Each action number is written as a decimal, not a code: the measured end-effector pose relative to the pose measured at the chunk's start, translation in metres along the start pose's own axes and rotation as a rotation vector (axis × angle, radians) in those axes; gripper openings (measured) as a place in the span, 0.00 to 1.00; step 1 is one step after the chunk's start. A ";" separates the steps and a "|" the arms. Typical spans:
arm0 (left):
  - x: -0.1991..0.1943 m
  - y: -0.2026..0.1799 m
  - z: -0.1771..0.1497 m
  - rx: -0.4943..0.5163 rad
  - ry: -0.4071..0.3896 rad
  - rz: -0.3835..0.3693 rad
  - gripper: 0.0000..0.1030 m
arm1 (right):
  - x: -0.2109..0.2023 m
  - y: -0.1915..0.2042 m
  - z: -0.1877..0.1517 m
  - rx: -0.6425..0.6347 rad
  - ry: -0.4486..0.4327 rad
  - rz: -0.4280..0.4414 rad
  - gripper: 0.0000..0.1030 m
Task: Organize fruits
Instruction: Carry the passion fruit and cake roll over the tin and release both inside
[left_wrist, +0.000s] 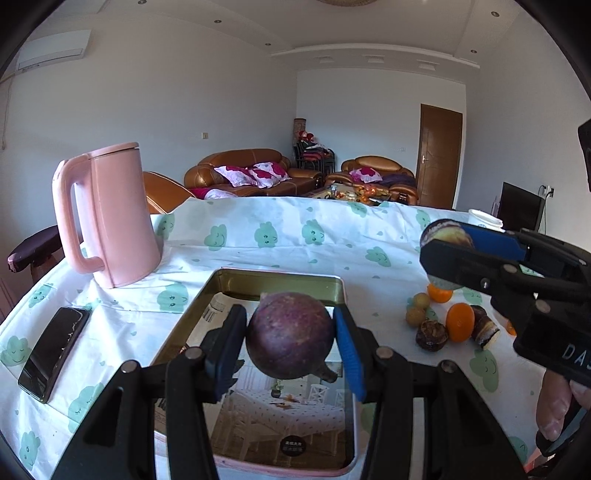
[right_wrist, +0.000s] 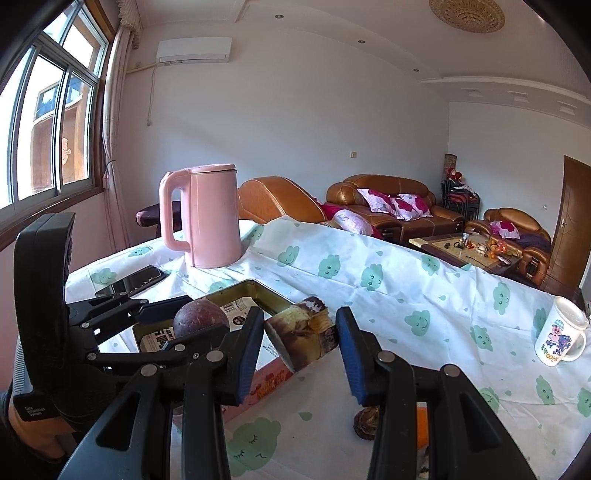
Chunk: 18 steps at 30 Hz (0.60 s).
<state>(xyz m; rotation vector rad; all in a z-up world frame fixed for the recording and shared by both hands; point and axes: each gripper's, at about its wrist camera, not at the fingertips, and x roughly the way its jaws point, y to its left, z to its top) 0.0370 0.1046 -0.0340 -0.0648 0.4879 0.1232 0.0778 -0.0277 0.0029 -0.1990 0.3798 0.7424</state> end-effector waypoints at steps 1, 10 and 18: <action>0.002 0.004 0.000 -0.005 0.004 0.006 0.49 | 0.005 0.003 0.001 -0.004 0.004 0.003 0.41; 0.016 0.034 -0.004 -0.034 0.046 0.047 0.49 | 0.047 0.025 -0.004 -0.019 0.076 0.051 0.42; 0.023 0.050 -0.009 -0.056 0.083 0.065 0.49 | 0.077 0.037 -0.017 -0.023 0.156 0.082 0.42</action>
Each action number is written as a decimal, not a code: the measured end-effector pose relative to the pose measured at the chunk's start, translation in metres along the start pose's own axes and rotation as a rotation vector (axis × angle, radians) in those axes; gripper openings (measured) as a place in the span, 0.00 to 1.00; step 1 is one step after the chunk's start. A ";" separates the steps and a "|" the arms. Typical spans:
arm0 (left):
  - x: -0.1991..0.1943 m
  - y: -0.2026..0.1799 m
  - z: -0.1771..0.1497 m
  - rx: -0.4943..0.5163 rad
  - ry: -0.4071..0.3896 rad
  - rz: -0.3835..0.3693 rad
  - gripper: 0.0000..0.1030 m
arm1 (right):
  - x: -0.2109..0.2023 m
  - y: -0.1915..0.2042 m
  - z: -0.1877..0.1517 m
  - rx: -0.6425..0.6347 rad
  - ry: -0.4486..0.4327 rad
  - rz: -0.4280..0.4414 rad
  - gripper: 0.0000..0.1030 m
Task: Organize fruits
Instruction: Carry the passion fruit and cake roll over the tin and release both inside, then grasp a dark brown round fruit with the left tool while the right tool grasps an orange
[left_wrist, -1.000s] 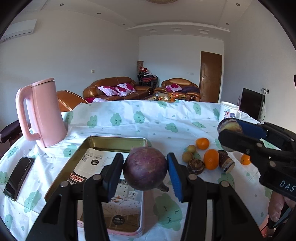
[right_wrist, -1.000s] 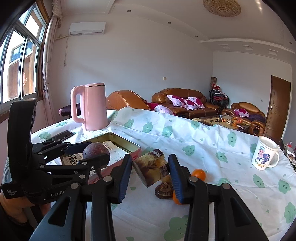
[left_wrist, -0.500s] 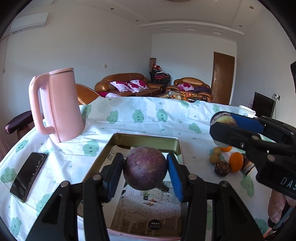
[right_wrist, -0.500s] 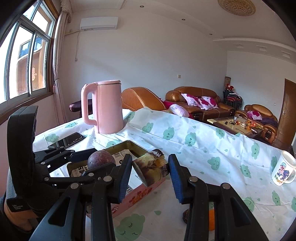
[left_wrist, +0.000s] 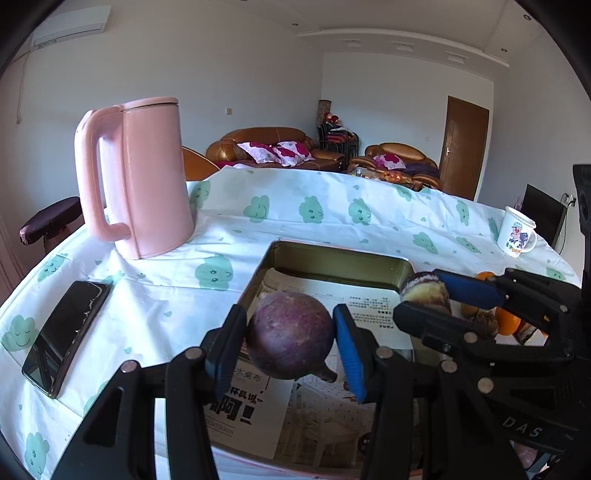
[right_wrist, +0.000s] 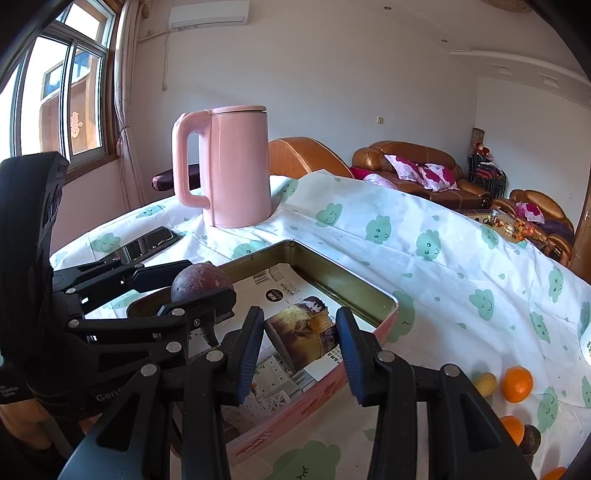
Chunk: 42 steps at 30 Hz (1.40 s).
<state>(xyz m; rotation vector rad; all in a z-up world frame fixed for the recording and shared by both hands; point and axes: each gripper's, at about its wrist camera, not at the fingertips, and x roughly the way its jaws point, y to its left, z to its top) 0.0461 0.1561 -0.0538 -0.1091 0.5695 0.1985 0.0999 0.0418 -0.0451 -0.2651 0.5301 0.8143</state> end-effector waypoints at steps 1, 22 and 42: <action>0.001 0.000 0.000 0.005 0.004 0.006 0.49 | 0.002 0.001 -0.001 -0.002 0.006 0.000 0.42; -0.002 0.007 0.004 -0.031 -0.008 0.048 0.62 | 0.006 -0.006 -0.006 0.041 0.039 -0.035 0.57; -0.014 -0.147 -0.004 0.187 -0.031 -0.206 0.92 | -0.148 -0.170 -0.113 0.355 0.000 -0.492 0.68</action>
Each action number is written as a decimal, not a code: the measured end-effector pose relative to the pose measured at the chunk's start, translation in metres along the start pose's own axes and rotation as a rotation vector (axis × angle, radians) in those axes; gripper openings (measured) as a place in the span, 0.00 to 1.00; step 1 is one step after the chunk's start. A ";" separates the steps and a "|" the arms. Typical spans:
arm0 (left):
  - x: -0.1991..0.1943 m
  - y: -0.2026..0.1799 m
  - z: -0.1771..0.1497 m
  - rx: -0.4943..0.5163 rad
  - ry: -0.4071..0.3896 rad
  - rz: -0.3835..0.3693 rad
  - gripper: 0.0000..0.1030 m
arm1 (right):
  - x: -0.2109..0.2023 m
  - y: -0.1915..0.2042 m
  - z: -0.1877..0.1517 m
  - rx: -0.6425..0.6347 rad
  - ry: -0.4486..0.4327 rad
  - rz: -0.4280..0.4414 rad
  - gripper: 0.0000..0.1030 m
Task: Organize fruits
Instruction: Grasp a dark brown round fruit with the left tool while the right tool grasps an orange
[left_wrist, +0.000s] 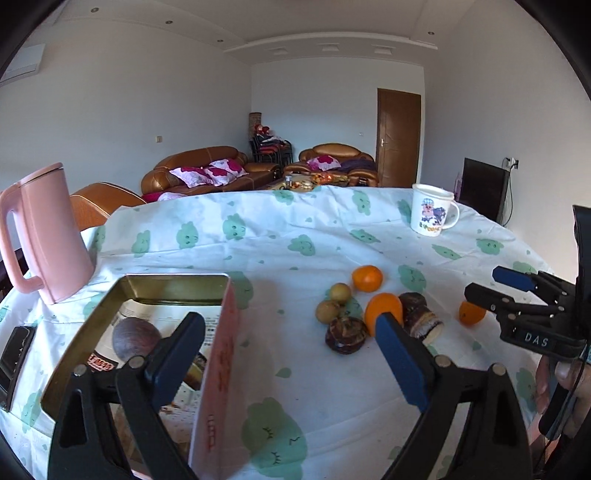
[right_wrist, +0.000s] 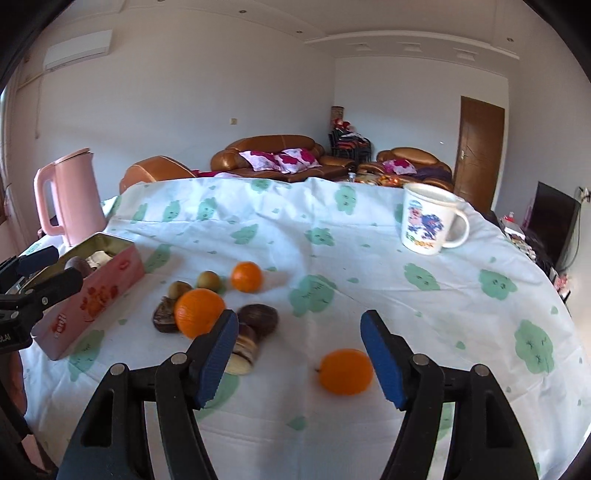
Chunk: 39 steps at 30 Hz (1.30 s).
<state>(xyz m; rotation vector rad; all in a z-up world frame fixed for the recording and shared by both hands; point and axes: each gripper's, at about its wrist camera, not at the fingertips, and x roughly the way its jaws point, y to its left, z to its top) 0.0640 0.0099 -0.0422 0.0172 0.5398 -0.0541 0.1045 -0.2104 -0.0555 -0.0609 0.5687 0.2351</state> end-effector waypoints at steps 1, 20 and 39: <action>0.007 -0.006 0.000 0.012 0.025 -0.009 0.90 | 0.004 -0.008 -0.001 0.022 0.013 -0.002 0.68; 0.096 -0.030 0.000 0.019 0.359 -0.129 0.47 | 0.039 -0.035 -0.013 0.134 0.215 0.103 0.41; 0.058 -0.018 0.008 -0.026 0.154 -0.171 0.39 | 0.003 -0.023 -0.012 0.064 -0.003 0.126 0.41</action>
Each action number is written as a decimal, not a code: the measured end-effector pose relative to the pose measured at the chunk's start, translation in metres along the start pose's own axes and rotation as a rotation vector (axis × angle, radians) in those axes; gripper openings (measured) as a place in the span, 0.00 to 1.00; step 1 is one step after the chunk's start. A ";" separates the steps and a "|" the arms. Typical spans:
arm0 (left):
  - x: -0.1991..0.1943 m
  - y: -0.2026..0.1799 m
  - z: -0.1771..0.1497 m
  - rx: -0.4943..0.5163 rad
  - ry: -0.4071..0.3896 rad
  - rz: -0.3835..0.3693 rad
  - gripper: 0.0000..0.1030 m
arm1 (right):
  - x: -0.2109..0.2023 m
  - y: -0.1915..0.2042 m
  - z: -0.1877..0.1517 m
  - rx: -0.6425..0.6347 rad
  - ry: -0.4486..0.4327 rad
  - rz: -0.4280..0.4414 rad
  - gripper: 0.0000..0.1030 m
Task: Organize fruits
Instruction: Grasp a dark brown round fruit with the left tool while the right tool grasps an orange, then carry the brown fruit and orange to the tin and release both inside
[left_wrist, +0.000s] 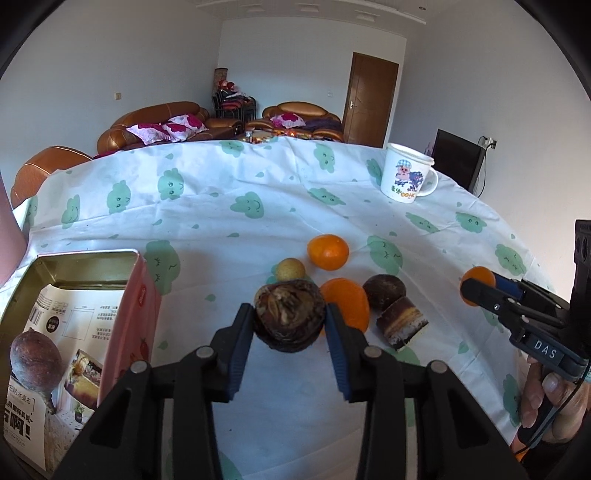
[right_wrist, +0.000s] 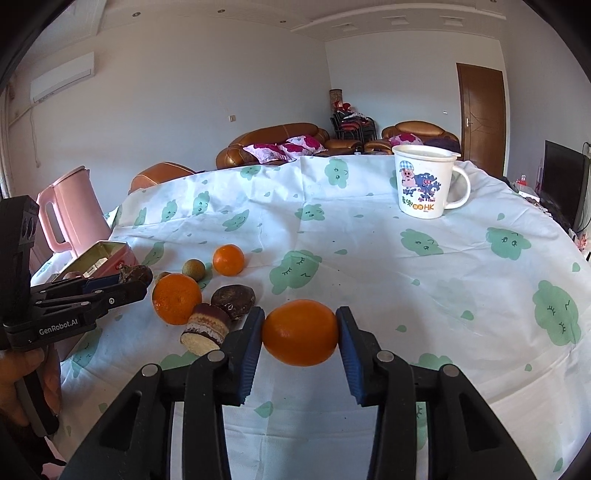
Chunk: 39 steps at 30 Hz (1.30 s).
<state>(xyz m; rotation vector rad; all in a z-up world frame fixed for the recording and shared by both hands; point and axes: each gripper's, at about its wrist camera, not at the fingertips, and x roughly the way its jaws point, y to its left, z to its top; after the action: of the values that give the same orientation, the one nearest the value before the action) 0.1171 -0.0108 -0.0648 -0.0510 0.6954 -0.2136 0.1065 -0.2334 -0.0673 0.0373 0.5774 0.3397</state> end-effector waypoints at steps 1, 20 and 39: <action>-0.002 0.000 0.000 0.000 -0.011 0.005 0.39 | -0.001 0.000 0.000 -0.003 -0.009 0.003 0.41; -0.039 -0.008 -0.006 0.040 -0.213 0.067 0.39 | -0.024 0.007 -0.007 -0.059 -0.156 0.016 0.41; -0.059 -0.013 -0.013 0.052 -0.326 0.111 0.39 | -0.038 0.011 -0.014 -0.090 -0.255 0.018 0.41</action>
<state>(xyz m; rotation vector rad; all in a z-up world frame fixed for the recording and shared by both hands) 0.0630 -0.0104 -0.0359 0.0024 0.3666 -0.1130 0.0659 -0.2366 -0.0571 -0.0013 0.3088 0.3717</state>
